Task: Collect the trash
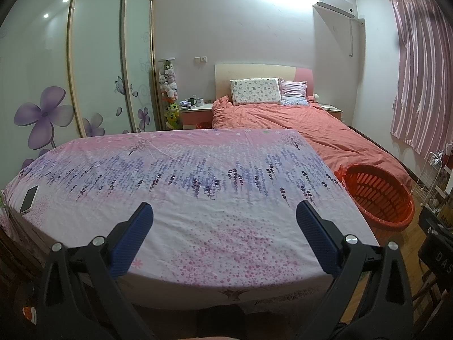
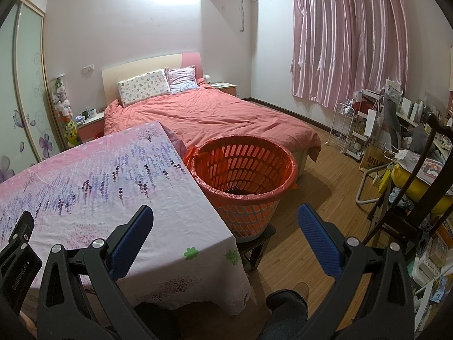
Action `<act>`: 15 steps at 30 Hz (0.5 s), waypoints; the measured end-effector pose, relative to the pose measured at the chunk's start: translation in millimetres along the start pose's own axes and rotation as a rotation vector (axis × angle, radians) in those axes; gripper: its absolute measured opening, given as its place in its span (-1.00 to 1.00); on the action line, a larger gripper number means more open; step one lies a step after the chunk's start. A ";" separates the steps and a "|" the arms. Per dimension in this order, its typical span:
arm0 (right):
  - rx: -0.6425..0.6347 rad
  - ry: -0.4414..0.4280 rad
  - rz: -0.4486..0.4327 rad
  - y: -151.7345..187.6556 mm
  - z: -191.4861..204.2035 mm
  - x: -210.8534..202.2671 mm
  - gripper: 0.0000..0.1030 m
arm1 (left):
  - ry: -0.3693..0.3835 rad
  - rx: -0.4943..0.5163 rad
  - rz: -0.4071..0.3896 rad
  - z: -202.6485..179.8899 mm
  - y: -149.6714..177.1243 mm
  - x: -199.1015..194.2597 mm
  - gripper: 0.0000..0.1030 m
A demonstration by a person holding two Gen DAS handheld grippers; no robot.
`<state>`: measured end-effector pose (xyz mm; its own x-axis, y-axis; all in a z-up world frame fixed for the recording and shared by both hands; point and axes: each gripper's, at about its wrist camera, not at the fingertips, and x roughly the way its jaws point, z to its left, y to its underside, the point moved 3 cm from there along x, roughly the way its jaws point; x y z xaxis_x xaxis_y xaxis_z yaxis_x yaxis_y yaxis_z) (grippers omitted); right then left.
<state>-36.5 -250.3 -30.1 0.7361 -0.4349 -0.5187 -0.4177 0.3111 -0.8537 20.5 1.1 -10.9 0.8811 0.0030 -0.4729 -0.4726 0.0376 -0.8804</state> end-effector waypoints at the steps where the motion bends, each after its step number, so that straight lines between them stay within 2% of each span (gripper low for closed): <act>1: 0.000 0.000 0.000 0.0 0.0 0.0 0.96 | 0.000 0.000 0.000 -0.1 0.2 -0.1 0.92; 15: 0.001 -0.001 0.001 -0.5 0.0 -0.1 0.96 | 0.002 0.002 0.002 0.4 -0.7 0.3 0.92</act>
<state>-36.4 -250.4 -29.7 0.7359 -0.4341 -0.5196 -0.4181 0.3122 -0.8531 21.1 1.5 -10.4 0.8799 0.0012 -0.4751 -0.4747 0.0397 -0.8792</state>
